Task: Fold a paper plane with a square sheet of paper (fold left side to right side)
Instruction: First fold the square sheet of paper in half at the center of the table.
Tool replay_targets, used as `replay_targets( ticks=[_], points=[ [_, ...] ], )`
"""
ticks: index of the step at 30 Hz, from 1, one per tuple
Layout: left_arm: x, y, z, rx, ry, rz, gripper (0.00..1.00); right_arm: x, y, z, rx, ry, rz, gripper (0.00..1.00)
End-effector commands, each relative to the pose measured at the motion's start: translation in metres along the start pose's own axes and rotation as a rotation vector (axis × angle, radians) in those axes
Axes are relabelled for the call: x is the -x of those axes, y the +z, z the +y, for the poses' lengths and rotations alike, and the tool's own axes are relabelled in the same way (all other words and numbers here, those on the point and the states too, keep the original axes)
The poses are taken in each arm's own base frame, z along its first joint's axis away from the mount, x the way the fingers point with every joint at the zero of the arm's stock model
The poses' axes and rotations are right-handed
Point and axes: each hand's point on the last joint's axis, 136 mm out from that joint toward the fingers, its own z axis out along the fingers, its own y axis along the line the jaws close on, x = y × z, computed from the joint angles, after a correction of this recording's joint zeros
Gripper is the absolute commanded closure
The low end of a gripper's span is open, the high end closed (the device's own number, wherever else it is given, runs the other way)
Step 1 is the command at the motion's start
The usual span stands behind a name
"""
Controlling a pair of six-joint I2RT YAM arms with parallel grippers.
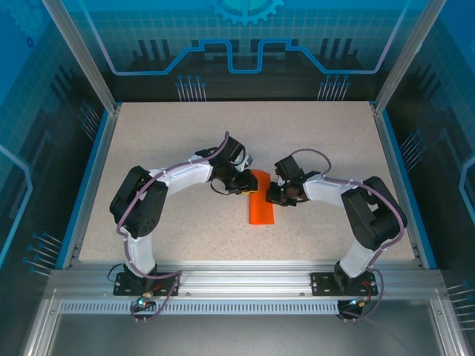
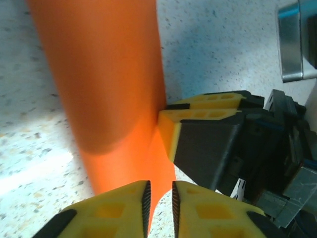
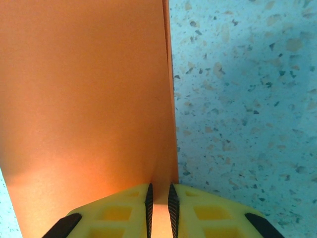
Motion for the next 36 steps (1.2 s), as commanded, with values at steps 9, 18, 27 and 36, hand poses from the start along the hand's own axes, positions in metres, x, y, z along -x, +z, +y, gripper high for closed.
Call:
replay_targets(
  ticks=[9, 18, 27, 36],
  points=[
    [-0.020, 0.034, 0.016, -0.045, -0.030, 0.128, 0.85, -0.025, 0.010, -0.021, -0.095, 0.006, 0.103, 0.81],
    [-0.034, 0.043, 0.053, 0.086, -0.062, 0.151, 0.85, -0.027, 0.010, -0.023, -0.107, 0.002, 0.113, 0.81],
    [-0.041, 0.044, 0.071, 0.150, -0.073, 0.159, 0.86, -0.031, 0.010, -0.028, -0.128, 0.001, 0.128, 0.82],
    [-0.048, 0.035, 0.084, 0.171, -0.097, 0.156, 0.86, -0.033, 0.011, -0.034, -0.148, 0.009, 0.141, 0.82]
  ],
)
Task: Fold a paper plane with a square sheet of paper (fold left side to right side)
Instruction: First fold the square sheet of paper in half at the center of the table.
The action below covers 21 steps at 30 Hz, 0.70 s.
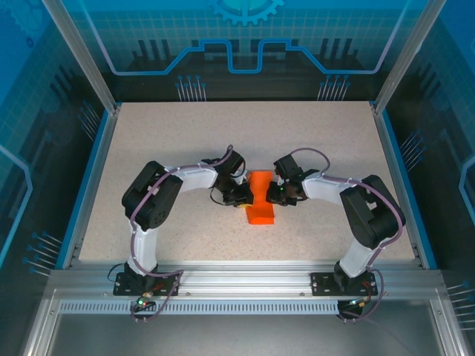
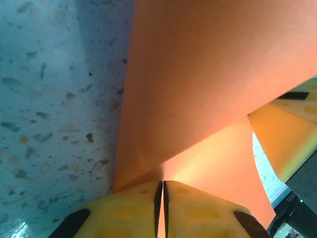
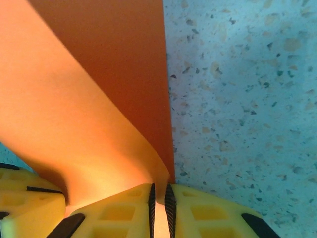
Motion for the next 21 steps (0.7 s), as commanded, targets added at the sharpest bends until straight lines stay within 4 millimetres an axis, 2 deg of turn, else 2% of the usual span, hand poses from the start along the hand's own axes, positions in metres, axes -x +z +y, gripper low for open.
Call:
replay_targets(
  ticks=[1, 8, 11, 17, 21],
  points=[
    [-0.021, 0.000, 0.032, 0.090, -0.047, 0.051, 0.86, -0.032, 0.012, -0.032, -0.125, 0.011, 0.120, 0.82],
    [-0.020, -0.017, 0.040, 0.090, -0.061, 0.025, 0.86, -0.032, 0.012, -0.032, -0.125, 0.012, 0.119, 0.82],
    [-0.016, -0.026, 0.036, 0.075, -0.056, 0.004, 0.86, -0.031, 0.012, -0.031, -0.119, 0.011, 0.116, 0.83],
    [-0.002, -0.039, 0.001, -0.043, -0.003, -0.041, 0.86, -0.030, 0.011, -0.028, -0.105, 0.010, 0.110, 0.83],
    [0.003, -0.031, -0.021, -0.103, 0.024, -0.027, 0.86, -0.030, 0.010, -0.027, -0.102, 0.007, 0.107, 0.83]
  ],
)
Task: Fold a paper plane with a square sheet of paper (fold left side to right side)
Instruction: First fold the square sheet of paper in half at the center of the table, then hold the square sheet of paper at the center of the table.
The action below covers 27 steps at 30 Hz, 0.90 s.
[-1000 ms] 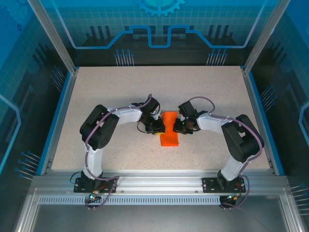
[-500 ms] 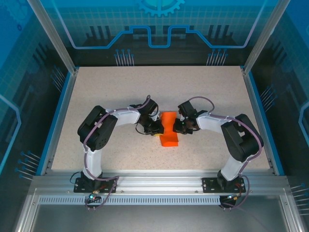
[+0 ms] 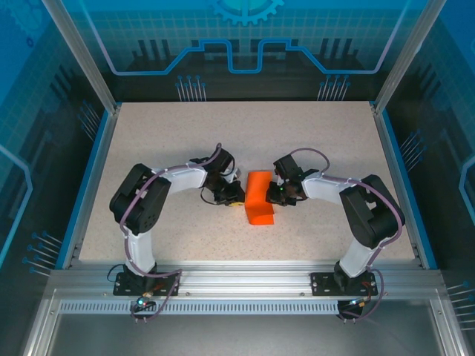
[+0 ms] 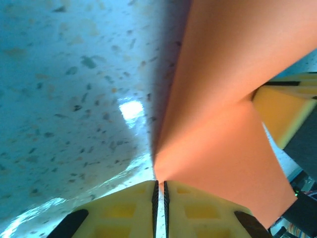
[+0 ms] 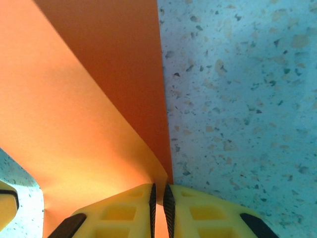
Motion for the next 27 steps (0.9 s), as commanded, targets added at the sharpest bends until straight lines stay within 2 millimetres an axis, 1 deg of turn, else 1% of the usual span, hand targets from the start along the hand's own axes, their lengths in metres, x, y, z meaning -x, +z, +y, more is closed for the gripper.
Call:
replay_targets(
  ticks=[1, 5, 8, 14, 18, 21, 23, 27],
  points=[
    [0.005, 0.001, -0.033, -0.084, 0.049, 0.012, 0.86, -0.029, 0.010, -0.028, -0.106, 0.007, 0.101, 0.83],
    [0.007, 0.017, -0.039, -0.088, 0.055, 0.027, 0.85, -0.030, 0.009, -0.027, -0.103, 0.004, 0.102, 0.83],
    [0.008, 0.026, -0.040, -0.086, 0.053, 0.034, 0.85, -0.029, 0.008, -0.026, -0.100, 0.001, 0.099, 0.83],
    [0.003, 0.038, -0.029, -0.059, 0.042, 0.058, 0.85, -0.028, 0.007, -0.025, -0.095, -0.002, 0.095, 0.83],
    [-0.003, 0.044, -0.018, -0.028, 0.026, 0.072, 0.85, -0.025, 0.007, -0.018, -0.057, -0.010, 0.073, 0.83],
    [-0.009, 0.047, -0.007, 0.003, 0.008, 0.084, 0.85, -0.017, 0.001, -0.009, -0.015, -0.026, 0.032, 0.83],
    [-0.013, 0.048, -0.001, 0.023, 0.001, 0.088, 0.85, -0.010, -0.007, -0.003, 0.011, -0.041, -0.006, 0.83],
    [-0.016, 0.050, 0.005, 0.042, -0.005, 0.094, 0.85, 0.002, -0.022, 0.011, 0.073, -0.068, -0.075, 0.83]
  ],
)
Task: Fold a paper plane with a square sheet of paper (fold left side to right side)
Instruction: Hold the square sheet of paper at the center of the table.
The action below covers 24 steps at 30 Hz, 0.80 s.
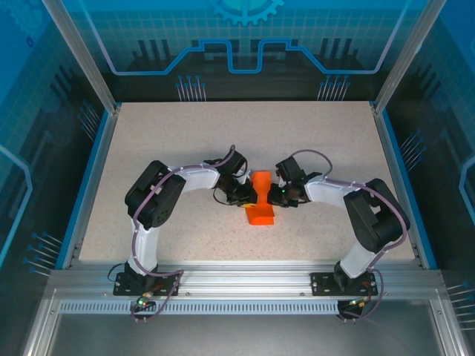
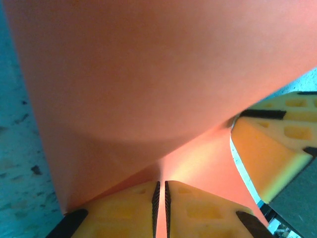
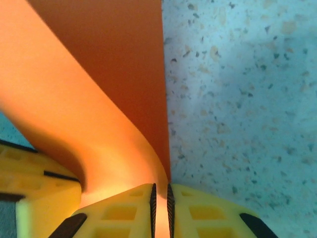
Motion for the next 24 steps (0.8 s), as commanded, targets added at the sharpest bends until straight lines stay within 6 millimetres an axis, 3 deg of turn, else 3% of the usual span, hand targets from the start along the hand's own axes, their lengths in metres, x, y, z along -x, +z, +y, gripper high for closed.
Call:
replay_targets(
  ticks=[1, 9, 16, 17, 24],
  points=[
    [-0.019, 0.012, 0.027, 0.084, -0.052, 0.052, 0.85, 0.009, -0.014, 0.014, 0.061, -0.042, -0.057, 0.83],
    [-0.018, 0.012, 0.026, 0.089, -0.046, 0.048, 0.85, 0.018, -0.008, 0.043, 0.191, -0.055, -0.067, 0.84],
    [-0.018, 0.013, 0.025, 0.089, -0.044, 0.051, 0.85, 0.021, 0.010, 0.043, 0.182, -0.054, -0.036, 0.84],
    [-0.018, 0.013, 0.025, 0.089, -0.043, 0.052, 0.85, 0.030, 0.009, 0.050, 0.196, -0.059, -0.050, 0.84],
    [-0.020, 0.012, 0.024, 0.087, -0.040, 0.055, 0.85, 0.019, 0.026, 0.032, 0.103, -0.013, 0.022, 0.85]
  ],
)
